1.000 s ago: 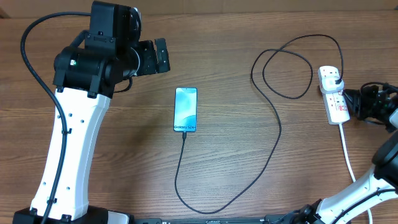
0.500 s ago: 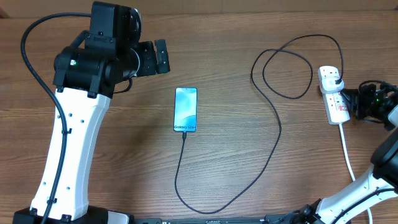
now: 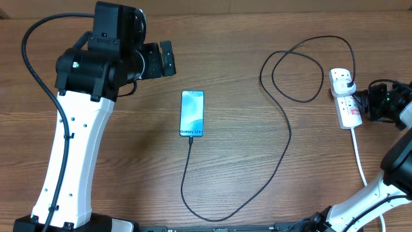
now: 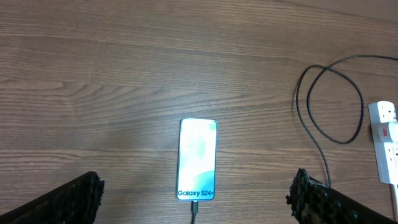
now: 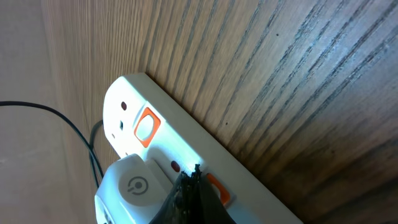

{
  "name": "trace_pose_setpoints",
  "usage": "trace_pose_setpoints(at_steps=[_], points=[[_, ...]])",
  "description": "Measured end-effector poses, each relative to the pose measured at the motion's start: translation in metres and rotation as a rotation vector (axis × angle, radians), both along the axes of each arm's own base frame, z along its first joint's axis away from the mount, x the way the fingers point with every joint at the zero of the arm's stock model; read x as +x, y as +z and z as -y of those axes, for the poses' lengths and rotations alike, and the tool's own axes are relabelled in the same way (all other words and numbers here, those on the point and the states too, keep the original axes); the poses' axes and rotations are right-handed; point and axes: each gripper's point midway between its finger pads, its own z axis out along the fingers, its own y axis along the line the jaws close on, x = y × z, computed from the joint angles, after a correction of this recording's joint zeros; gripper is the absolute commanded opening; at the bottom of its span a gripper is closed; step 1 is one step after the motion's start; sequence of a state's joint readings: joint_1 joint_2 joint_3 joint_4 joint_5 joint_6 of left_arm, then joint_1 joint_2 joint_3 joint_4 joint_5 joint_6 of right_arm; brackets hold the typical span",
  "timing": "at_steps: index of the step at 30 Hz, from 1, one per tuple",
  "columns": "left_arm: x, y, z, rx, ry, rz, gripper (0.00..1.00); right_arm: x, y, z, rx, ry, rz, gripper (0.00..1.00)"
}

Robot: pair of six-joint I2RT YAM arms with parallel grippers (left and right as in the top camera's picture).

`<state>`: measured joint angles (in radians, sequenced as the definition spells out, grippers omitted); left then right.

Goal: Plug charger to phone and switch on socket
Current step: 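Press the power strip's switch down with the right gripper, then lift the right gripper away from the power strip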

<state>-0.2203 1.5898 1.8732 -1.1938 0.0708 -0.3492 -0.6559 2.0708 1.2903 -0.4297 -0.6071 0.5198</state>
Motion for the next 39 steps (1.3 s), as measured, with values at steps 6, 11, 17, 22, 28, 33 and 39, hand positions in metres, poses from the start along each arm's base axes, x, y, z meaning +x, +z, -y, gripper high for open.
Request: trace_pose_setpoints(at_steps=[6, 11, 17, 22, 28, 33, 39], points=[[0.0, 0.0, 0.0, 0.0, 0.0, 0.0, 1.0, -0.001, 0.0, -0.002, -0.011, 0.004, -0.013, 0.04], [0.0, 0.0, 0.0, 0.0, 0.0, 0.0, 1.0, -0.002, 0.001, -0.002, -0.017, 0.006, -0.026, 0.04], [0.0, 0.0, 0.0, 0.0, 0.0, 0.0, 1.0, -0.005, 0.003, -0.01, 0.003, 0.021, -0.042, 0.04], [0.0, 0.0, 0.0, 0.0, 0.0, 0.0, 1.0, -0.007, 0.004, -0.015, 0.023, 0.03, -0.046, 0.04], [0.0, 0.0, 0.0, 0.0, 0.0, 0.0, 1.0, -0.006, 0.004, -0.014, 0.019, 0.029, -0.042, 0.04], [0.0, 0.0, 0.0, 0.0, 0.0, 0.0, 1.0, -0.017, 0.008, -0.01, 0.07, 0.007, -0.074, 0.04], [0.0, 0.0, 0.0, 0.0, 0.0, 0.0, 1.0, -0.045, 0.058, 0.019, 0.042, -0.066, -0.049, 0.04]])
